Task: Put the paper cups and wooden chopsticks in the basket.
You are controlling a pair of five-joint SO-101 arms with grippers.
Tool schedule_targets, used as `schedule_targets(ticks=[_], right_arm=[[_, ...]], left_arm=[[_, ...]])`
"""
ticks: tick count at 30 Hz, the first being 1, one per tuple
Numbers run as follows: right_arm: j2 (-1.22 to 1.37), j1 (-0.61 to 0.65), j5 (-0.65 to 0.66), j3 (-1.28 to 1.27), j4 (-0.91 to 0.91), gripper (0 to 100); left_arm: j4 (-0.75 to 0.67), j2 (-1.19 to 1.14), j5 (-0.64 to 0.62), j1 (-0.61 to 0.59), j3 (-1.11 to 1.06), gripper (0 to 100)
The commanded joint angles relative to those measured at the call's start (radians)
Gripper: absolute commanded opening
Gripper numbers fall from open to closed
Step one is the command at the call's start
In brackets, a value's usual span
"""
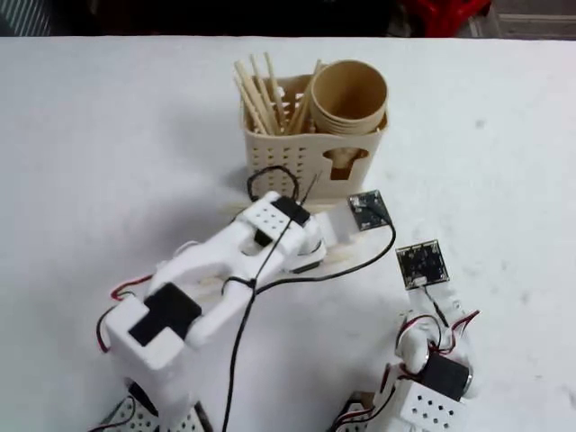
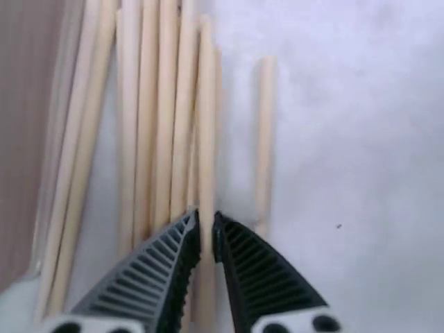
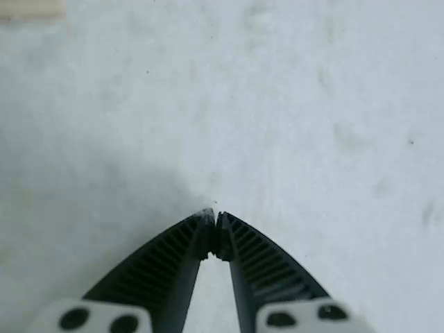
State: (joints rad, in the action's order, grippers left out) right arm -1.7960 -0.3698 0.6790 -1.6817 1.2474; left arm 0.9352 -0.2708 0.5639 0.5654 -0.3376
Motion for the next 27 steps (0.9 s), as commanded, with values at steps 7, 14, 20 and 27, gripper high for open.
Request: schedule_targets(ticks=[7, 14, 20, 27], right_arm=[[-0.005, -0.007, 0.006, -0.008, -0.008, 1.8], [-0.005, -0.007, 0.006, -0.008, -0.008, 1.8], [-0.005, -0.007, 0.006, -0.008, -0.008, 1.8], [-0.005, -0.007, 0.006, -0.008, -0.008, 1.8]], left_arm=[[0.097, 0.275, 0.009, -0.013, -0.049, 2], [0.066, 0.401, 0.005, -0.045, -0.118, 2], [0.002, 0.401, 0.011, -0.053, -0.161, 2], [-0.002, 0.41, 0.005, -0.056, -0.158, 2]])
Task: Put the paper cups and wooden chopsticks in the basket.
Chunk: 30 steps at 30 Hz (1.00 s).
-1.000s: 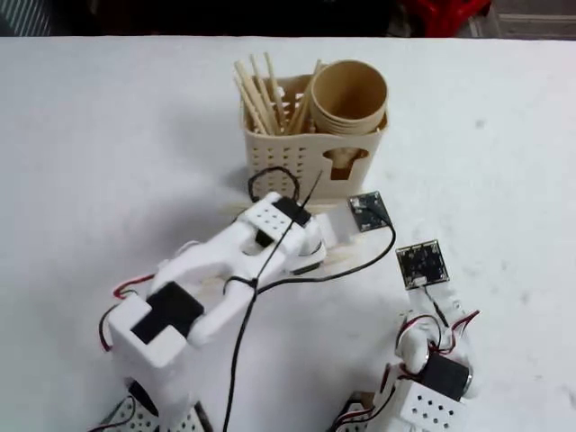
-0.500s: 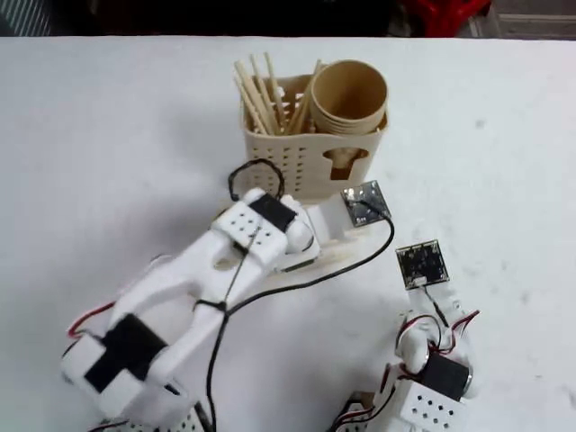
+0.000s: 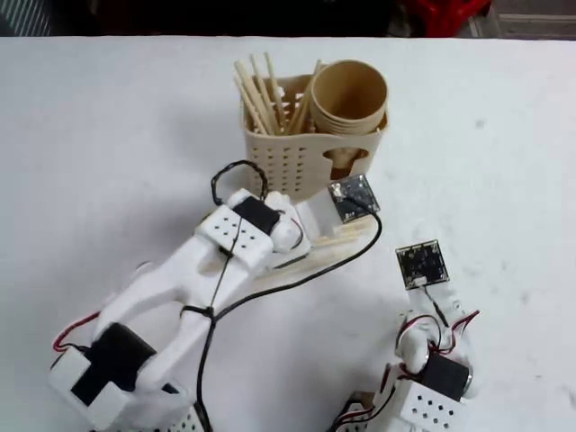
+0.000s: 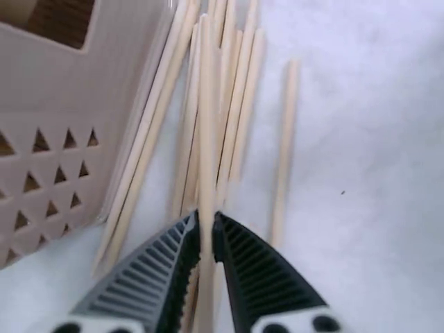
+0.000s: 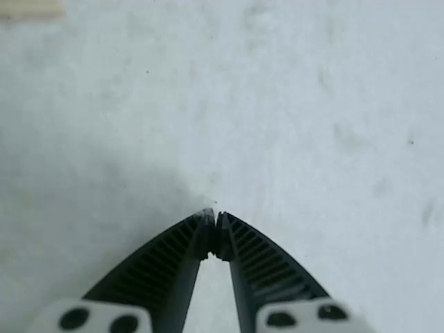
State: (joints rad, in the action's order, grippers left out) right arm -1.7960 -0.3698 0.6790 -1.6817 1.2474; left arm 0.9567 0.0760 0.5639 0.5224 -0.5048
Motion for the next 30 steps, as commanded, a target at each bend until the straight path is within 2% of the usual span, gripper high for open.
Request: schedule_targets(ticks=[1, 5, 9, 14, 20, 23, 26, 30], right_arm=[[-0.005, -0.007, 0.006, -0.008, -0.008, 1.8], [-0.005, -0.007, 0.006, -0.008, -0.008, 1.8], [-0.005, -0.007, 0.006, -0.008, -0.008, 1.8], [-0.005, -0.007, 0.006, -0.008, -0.008, 1.8], [-0.005, -0.007, 0.006, -0.008, -0.008, 1.8], [-0.005, -0.007, 0.006, -0.008, -0.008, 1.8], [-0.005, -0.007, 0.006, -0.008, -0.008, 1.8], [-0.005, -0.007, 0.006, -0.008, -0.008, 1.8]], left_arm=[[-0.023, 0.064, 0.005, -0.013, 0.012, 2], [-0.023, 0.056, 0.011, -0.008, 0.009, 2], [-0.023, 0.056, 0.012, -0.013, 0.006, 9], [-0.023, 0.056, 0.012, -0.013, 0.005, 2], [-0.018, 0.056, 0.012, -0.012, 0.005, 2], [-0.002, 0.054, 0.025, 0.015, -0.014, 2], [0.002, 0.054, 0.087, 0.065, -0.055, 3], [0.0, 0.048, 0.097, 0.09, -0.071, 8]])
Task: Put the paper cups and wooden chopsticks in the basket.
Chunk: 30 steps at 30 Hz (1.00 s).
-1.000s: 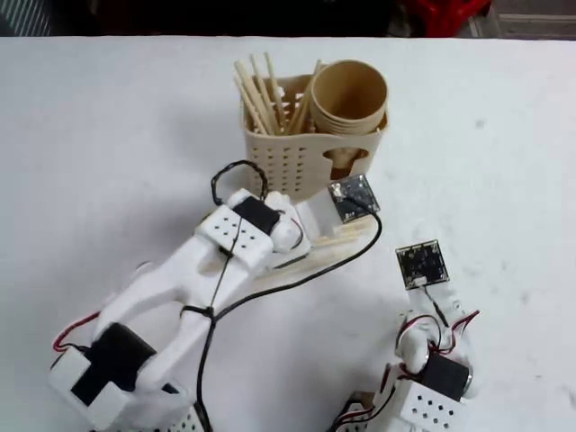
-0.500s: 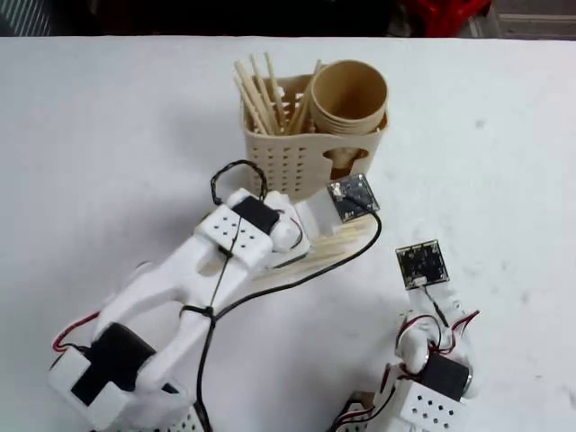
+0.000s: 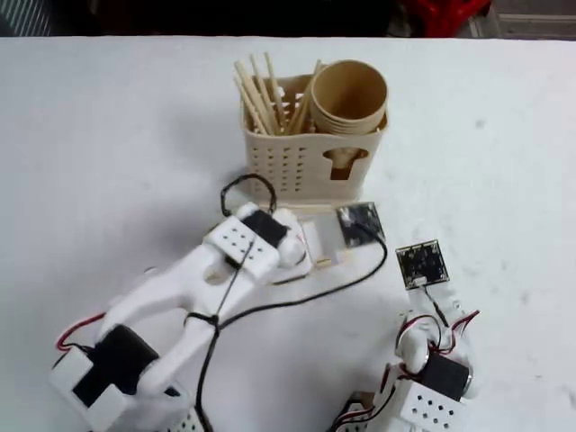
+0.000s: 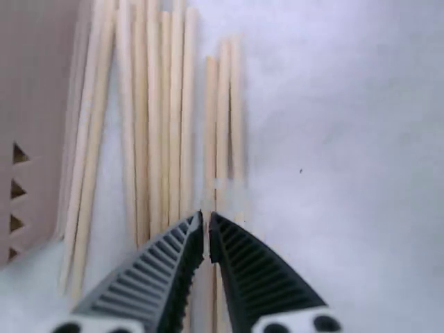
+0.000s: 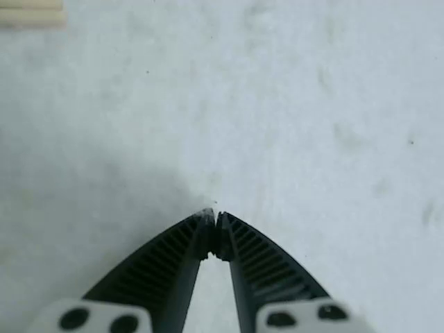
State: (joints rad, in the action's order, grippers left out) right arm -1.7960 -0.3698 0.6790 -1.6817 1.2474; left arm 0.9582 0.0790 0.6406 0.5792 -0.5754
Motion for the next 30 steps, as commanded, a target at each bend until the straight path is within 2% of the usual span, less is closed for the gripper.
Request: schedule_targets(ticks=[1, 12, 18, 25, 27, 30], right_arm=[[-0.005, -0.007, 0.006, -0.008, -0.008, 1.8], [-0.005, -0.007, 0.006, -0.008, -0.008, 1.8], [-0.005, -0.007, 0.006, -0.008, -0.008, 1.8], [-0.005, -0.007, 0.006, -0.008, -0.008, 1.8], [-0.005, -0.007, 0.006, -0.008, -0.008, 1.8], [-0.005, -0.007, 0.006, -0.008, -0.008, 1.8]], left_arm=[[0.0, 0.031, 0.02, 0.033, 0.002, 9], [0.015, -0.269, 0.018, 0.031, 0.173, 7], [0.071, -0.377, 0.015, 0.025, 0.275, 6], [0.072, -0.387, -0.023, 0.025, 0.287, 6], [0.075, -0.386, -0.023, 0.025, 0.287, 2], [0.103, -0.344, -0.021, 0.025, 0.285, 2]])
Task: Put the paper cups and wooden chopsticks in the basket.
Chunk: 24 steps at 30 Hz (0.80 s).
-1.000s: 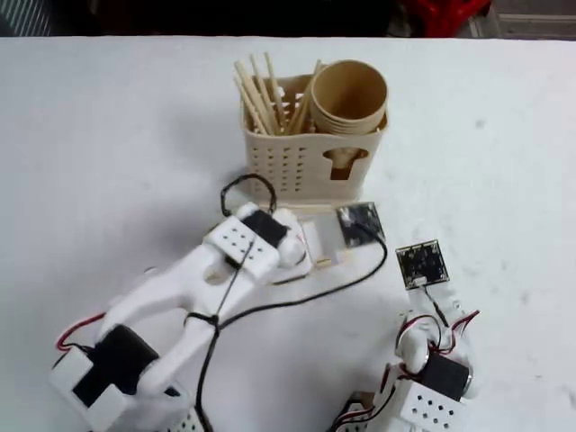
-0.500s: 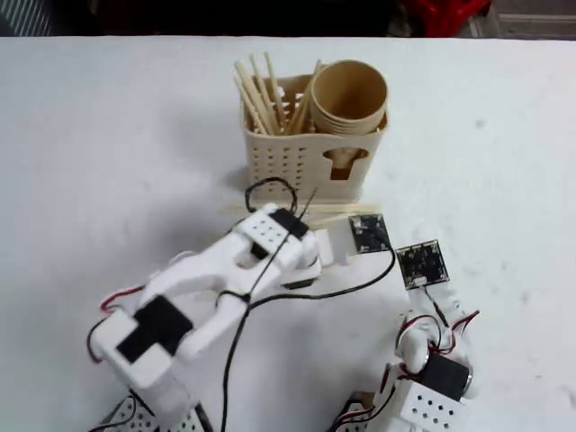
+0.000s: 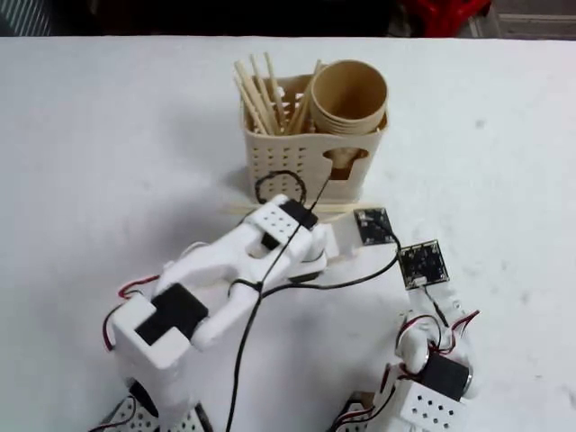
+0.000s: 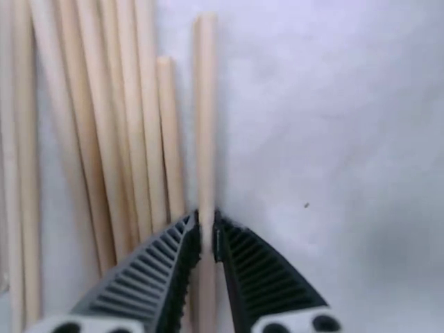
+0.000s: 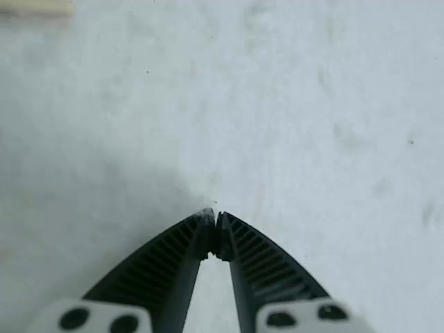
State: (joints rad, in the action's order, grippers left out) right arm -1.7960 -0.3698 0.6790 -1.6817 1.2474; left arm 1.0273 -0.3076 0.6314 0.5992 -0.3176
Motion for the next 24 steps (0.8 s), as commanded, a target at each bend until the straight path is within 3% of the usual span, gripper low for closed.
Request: schedule_targets(ticks=[1, 14, 24], right_arm=[[-0.005, -0.007, 0.006, -0.008, -0.008, 1.8], [-0.005, -0.007, 0.006, -0.008, -0.008, 1.8], [-0.005, -0.007, 0.006, -0.008, -0.008, 1.8]], left_arm=[[0.048, 0.07, -0.014, 0.005, 0.023, 2], [0.091, 0.476, -0.021, 0.004, -0.141, 2], [0.0, 0.354, -0.014, -0.068, -0.112, 2]])
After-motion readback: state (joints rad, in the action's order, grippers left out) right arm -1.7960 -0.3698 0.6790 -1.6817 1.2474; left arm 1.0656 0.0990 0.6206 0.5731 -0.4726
